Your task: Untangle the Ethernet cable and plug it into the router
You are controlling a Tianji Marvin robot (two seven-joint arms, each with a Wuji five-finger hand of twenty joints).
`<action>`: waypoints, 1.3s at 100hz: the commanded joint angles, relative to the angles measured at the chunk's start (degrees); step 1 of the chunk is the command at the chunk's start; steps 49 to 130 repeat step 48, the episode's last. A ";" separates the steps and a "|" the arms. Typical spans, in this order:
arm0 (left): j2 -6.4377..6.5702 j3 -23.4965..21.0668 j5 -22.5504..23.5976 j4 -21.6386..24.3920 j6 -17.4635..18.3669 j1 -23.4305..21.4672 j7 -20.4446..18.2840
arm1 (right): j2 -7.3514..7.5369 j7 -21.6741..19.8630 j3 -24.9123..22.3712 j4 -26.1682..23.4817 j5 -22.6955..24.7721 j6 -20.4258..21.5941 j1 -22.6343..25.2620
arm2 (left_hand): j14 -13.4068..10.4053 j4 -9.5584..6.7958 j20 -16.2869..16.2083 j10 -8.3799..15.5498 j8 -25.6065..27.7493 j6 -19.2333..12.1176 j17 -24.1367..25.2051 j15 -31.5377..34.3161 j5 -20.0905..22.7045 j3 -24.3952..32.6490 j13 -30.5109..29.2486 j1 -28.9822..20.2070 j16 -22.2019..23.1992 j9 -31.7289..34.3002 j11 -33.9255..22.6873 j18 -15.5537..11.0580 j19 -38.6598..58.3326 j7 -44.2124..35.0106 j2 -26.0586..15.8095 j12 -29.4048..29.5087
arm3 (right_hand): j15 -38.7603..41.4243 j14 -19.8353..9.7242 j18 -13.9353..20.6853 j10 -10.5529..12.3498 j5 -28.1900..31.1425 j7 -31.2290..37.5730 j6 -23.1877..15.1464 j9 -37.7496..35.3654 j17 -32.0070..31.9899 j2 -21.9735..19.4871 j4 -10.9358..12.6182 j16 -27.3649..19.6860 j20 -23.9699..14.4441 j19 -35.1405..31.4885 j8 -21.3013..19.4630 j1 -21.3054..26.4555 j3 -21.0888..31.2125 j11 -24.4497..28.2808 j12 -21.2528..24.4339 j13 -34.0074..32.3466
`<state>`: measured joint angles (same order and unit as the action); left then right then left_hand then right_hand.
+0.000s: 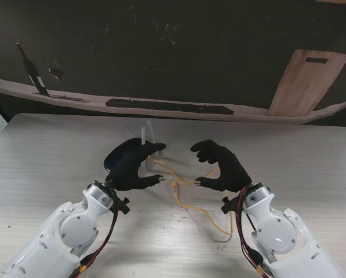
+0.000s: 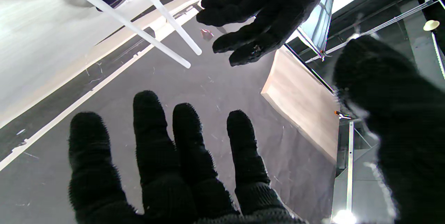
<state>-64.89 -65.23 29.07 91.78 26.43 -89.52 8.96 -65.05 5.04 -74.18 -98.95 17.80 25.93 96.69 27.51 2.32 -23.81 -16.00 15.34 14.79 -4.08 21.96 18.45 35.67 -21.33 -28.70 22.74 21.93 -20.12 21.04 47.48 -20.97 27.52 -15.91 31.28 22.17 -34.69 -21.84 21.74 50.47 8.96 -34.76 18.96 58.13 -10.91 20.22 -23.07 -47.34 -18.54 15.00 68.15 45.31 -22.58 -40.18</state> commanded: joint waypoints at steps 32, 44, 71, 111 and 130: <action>-0.16 0.61 0.10 0.57 -2.03 -0.45 -0.62 | -0.27 -0.12 0.37 -0.87 -0.68 0.38 0.01 | -8.37 1.08 -0.52 1.58 -0.78 -1.18 1.09 0.66 -2.42 0.76 1.10 1.78 0.50 -2.23 -0.24 -2.77 -0.08 0.19 0.42 -0.75 | -0.04 -2.29 1.14 2.36 -1.52 0.98 -1.69 0.46 0.74 1.21 -1.70 -0.14 -2.13 1.51 -0.33 -2.73 1.33 -0.50 0.46 -0.52; -0.20 0.53 -0.16 0.43 -2.10 -0.56 -0.52 | -0.33 -0.02 0.34 -1.00 -0.91 0.24 -0.03 | -8.33 1.08 -0.53 1.55 -0.82 -1.12 1.13 0.68 -2.38 0.82 1.18 1.77 0.47 -2.20 -0.23 -2.76 -0.06 0.13 0.47 -0.74 | 0.10 -2.30 1.02 2.37 -1.54 0.98 -1.81 0.35 0.75 0.66 -1.69 -0.08 -2.63 1.51 -0.33 -2.86 1.10 -0.53 0.47 -0.60; -0.20 0.49 -0.15 0.42 -2.06 -0.58 -0.51 | -0.35 0.11 0.27 -1.08 -0.83 0.22 0.00 | -8.33 1.07 -0.51 1.60 -0.83 -1.18 1.15 0.67 -2.38 0.83 1.18 1.74 0.45 -2.24 -0.22 -2.71 -0.08 0.12 0.42 -0.73 | 0.10 -2.21 1.00 2.35 -1.52 0.98 -1.79 0.27 0.80 0.58 -1.68 -0.07 -2.78 1.48 -0.33 -2.90 1.04 -0.51 0.46 -0.56; -0.20 0.49 -0.15 0.42 -2.06 -0.58 -0.51 | -0.35 0.11 0.27 -1.08 -0.83 0.22 0.00 | -8.33 1.07 -0.51 1.60 -0.83 -1.18 1.15 0.67 -2.38 0.83 1.18 1.74 0.45 -2.24 -0.22 -2.71 -0.08 0.12 0.42 -0.73 | 0.10 -2.21 1.00 2.35 -1.52 0.98 -1.79 0.27 0.80 0.58 -1.68 -0.07 -2.78 1.48 -0.33 -2.90 1.04 -0.51 0.46 -0.56; -0.20 0.49 -0.15 0.42 -2.06 -0.58 -0.51 | -0.35 0.11 0.27 -1.08 -0.83 0.22 0.00 | -8.33 1.07 -0.51 1.60 -0.83 -1.18 1.15 0.67 -2.38 0.83 1.18 1.74 0.45 -2.24 -0.22 -2.71 -0.08 0.12 0.42 -0.73 | 0.10 -2.21 1.00 2.35 -1.52 0.98 -1.79 0.27 0.80 0.58 -1.68 -0.07 -2.78 1.48 -0.33 -2.90 1.04 -0.51 0.46 -0.56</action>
